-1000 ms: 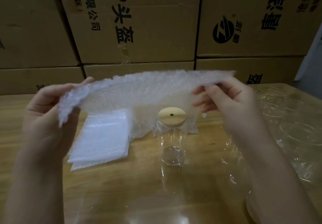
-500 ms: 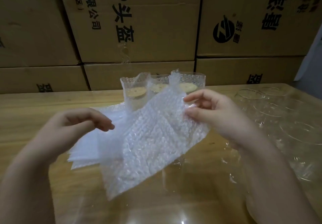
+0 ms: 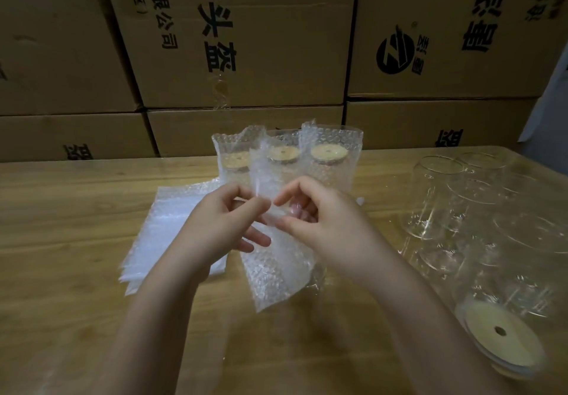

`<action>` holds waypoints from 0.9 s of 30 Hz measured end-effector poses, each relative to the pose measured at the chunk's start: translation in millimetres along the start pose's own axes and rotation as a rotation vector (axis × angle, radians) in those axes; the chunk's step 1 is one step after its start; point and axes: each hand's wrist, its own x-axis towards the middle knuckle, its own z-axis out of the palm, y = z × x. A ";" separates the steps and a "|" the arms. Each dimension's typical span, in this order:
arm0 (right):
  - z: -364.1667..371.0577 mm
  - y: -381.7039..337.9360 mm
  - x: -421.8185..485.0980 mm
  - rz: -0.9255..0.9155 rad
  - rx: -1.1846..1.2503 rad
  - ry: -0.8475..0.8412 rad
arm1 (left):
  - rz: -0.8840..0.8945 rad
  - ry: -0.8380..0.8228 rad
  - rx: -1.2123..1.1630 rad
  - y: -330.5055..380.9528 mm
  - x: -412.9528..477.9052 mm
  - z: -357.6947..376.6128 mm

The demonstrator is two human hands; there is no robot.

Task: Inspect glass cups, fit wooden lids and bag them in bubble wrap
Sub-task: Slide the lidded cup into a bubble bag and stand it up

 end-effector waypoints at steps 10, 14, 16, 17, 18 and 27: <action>1.0 -7.8 -2.5 -0.055 -0.109 0.017 | 0.093 0.280 -0.099 -3.7 5.4 8.2; 12.2 -13.9 -3.5 -0.117 -0.202 -0.008 | 0.099 0.246 -0.091 -1.9 3.4 10.4; 13.3 -13.5 -2.5 -0.129 -0.244 0.017 | 0.114 0.241 -0.058 -1.8 3.0 7.1; 12.3 -12.7 -2.1 -0.128 -0.253 0.039 | 0.122 0.229 -0.020 -1.9 3.0 4.3; 10.4 -12.1 -2.1 -0.125 -0.259 0.067 | 0.126 0.211 0.023 -2.1 2.8 1.4; 8.5 -16.4 -3.8 -0.247 -0.357 0.305 | 0.206 0.337 0.380 0.4 -4.8 -7.4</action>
